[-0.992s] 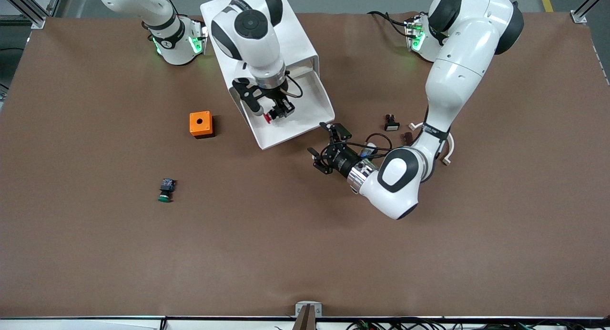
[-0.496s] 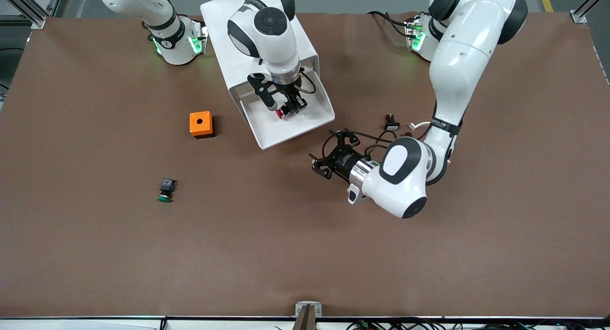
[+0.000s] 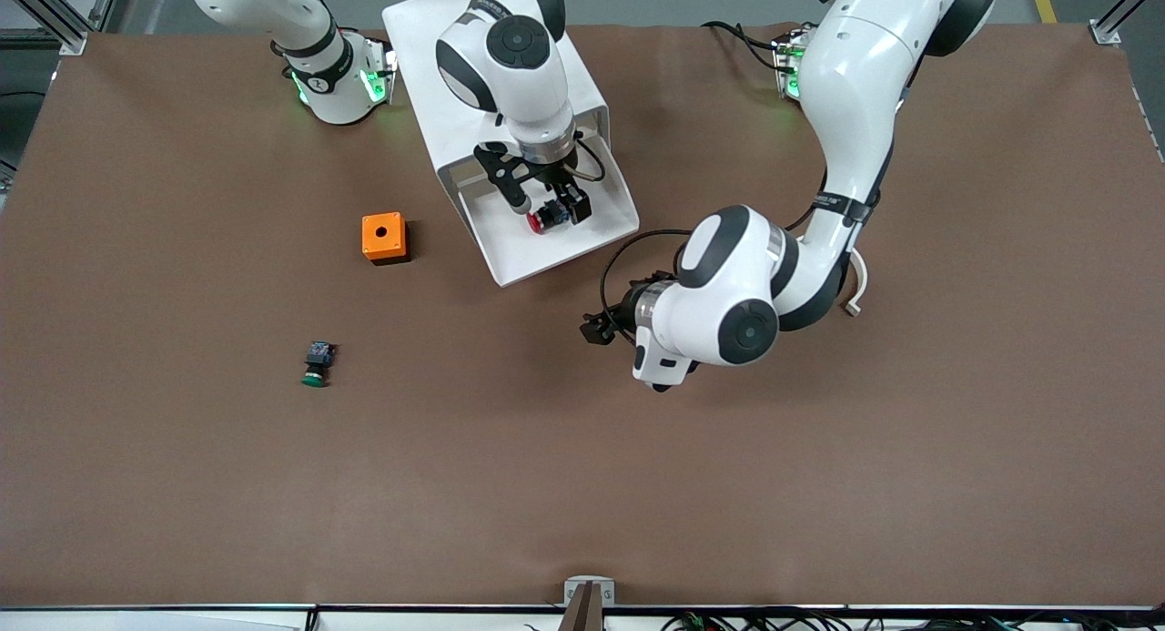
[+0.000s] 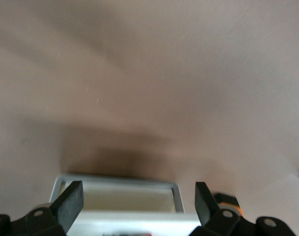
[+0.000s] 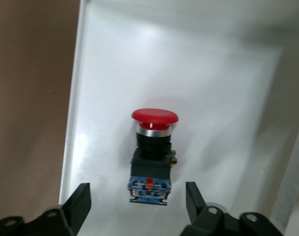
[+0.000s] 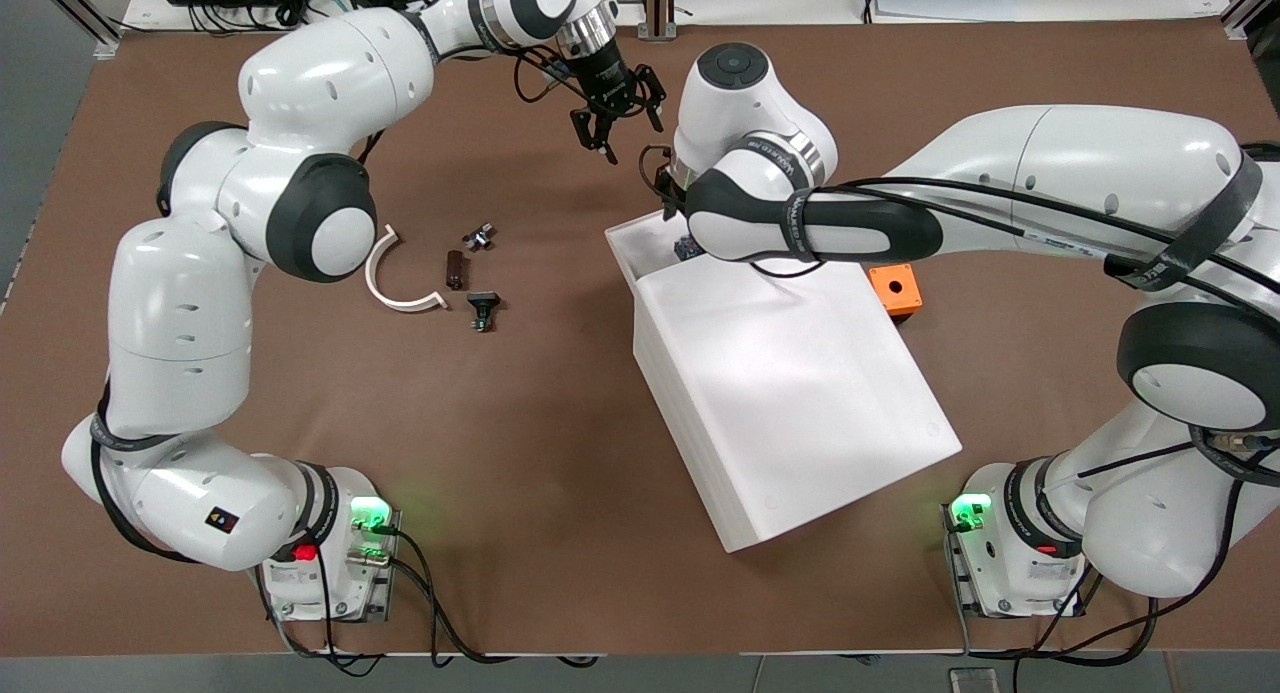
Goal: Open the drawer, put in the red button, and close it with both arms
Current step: 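Release the red button in the drawer and withdraw the right gripper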
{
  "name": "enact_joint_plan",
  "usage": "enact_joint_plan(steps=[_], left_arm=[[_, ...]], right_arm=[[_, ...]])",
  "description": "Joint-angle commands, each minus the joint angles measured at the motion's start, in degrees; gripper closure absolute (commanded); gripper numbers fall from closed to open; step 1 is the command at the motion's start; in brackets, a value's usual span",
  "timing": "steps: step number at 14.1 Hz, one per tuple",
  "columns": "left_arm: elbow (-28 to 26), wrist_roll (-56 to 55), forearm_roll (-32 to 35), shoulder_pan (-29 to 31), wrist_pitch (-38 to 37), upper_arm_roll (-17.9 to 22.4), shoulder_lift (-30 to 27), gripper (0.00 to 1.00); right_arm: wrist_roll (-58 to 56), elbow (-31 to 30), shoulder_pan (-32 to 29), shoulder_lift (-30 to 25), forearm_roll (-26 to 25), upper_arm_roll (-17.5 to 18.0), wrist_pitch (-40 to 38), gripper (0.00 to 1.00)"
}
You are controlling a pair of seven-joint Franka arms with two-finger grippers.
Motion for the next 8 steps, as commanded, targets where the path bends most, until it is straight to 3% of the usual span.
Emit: enact_joint_plan(steps=[1,4,8], left_arm=[[-1.6,2.6,3.6,-0.6,3.0,0.8,-1.3,0.0],[-1.7,2.1,12.5,-3.4,5.3,0.7,-1.4,0.0],[-2.2,1.8,16.1,-6.0,6.7,0.7,-1.1,0.0]], right_arm=[[-8.8,6.4,-2.6,0.7,-0.4,-0.2,-8.0,0.0],[-21.6,13.8,-8.4,0.6,-0.1,-0.2,-20.1,0.0],[-39.1,20.3,-17.0,0.0,-0.2,-0.5,-32.4,0.0]])
